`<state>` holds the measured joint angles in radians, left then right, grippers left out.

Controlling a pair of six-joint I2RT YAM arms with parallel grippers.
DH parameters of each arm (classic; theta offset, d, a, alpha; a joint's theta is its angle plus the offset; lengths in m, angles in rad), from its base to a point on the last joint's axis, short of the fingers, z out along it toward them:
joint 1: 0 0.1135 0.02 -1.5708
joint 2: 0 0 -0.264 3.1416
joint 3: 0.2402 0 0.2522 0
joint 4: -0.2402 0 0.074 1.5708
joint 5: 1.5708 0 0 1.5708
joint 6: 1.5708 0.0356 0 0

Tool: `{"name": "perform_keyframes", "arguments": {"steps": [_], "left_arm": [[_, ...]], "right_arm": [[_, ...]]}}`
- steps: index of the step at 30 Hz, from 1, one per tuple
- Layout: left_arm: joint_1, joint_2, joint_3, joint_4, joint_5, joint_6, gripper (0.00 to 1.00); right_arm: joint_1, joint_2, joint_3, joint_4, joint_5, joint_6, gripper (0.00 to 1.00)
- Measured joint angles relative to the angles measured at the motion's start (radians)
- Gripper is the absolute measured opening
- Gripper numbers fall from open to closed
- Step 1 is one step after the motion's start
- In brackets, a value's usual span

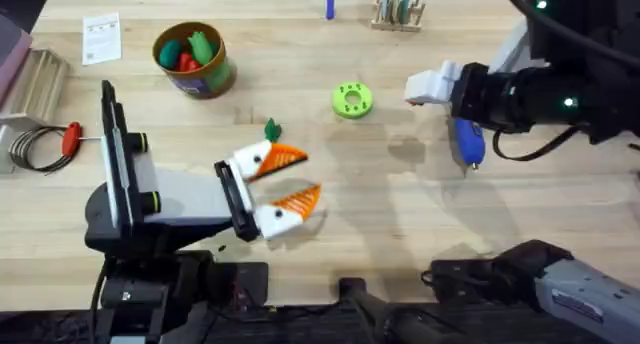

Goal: Pick up the gripper from the table and insert it into the empty holder that is missing its gripper. Then pick up a screw, insert it into the mounting hole, and use the screwdriver to tighten it. Finally, clean up the table by picking up the vegetable and placing it into the bucket.

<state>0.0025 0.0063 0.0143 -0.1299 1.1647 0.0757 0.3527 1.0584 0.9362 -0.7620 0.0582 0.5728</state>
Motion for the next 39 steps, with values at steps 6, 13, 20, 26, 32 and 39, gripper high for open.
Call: {"name": "perform_keyframes", "arguments": {"steps": [6,13,20,26,32,39], "left_arm": [[0.0,0.0,0.0,0.0,-0.003,0.006,0.007],[0.0,0.0,0.0,0.0,-0.004,0.006,0.006],[0.0,0.0,0.0,0.001,-0.005,0.006,0.006],[0.0,0.0,0.0,0.001,-0.005,0.006,0.006],[0.0,0.0,0.0,0.001,-0.005,0.006,0.006],[0.0,0.0,0.0,0.001,-0.005,0.006,0.006]], "right_arm": [[0.0,0.002,-0.001,0.0,0.0,0.001,0.959],[-0.029,0.002,-0.001,-0.002,0.0,-0.038,0.961],[-0.157,0.033,-0.001,0.031,0.0,-0.198,0.961],[-0.266,0.176,0.022,0.006,0.0,-0.313,0.964],[-0.352,0.319,0.123,0.004,0.0,-0.407,0.964],[-0.413,0.452,0.131,0.031,0.0,-0.537,0.966]]}}
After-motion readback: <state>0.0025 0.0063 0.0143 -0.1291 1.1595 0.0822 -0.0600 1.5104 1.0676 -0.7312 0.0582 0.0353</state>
